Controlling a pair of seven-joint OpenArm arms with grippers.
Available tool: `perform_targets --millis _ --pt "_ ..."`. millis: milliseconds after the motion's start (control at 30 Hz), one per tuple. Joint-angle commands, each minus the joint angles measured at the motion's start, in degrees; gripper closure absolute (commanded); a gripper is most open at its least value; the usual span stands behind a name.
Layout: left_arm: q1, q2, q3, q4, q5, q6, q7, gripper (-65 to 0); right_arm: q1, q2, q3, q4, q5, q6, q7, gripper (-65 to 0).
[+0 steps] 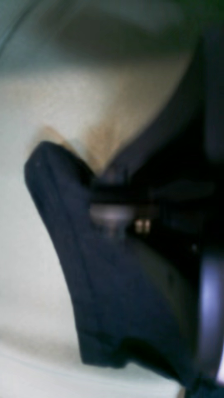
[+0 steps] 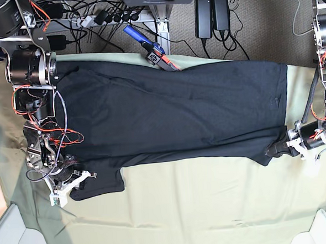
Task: Fold the T-shirt properly
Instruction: 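Lay the folded edge down and open both grippers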
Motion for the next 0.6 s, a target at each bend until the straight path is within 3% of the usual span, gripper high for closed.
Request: perform_targets --millis 0,133,267,567 --pt "-1.4 -1.1 -0.3 0.9 -1.2 -0.7 -0.6 0.0 1.9 0.5 0.0 1.0 0.3 4.5 2.2 0.0" --pt "-1.4 -1.2 -0.3 0.9 -2.0 -0.7 -0.3 0.0 1.8 0.7 0.0 1.9 -1.7 4.5 3.2 0.0" --pt "-1.4 -1.2 -0.3 0.9 -7.1 -0.7 4.1 0.0 0.9 1.0 0.0 5.8 -2.3 4.6 2.0 0.0" --pt "0.2 -3.0 -0.3 0.9 -12.6 -0.7 9.7 0.0 -10.1 3.7 0.1 25.8 1.5 4.6 -3.0 0.0"
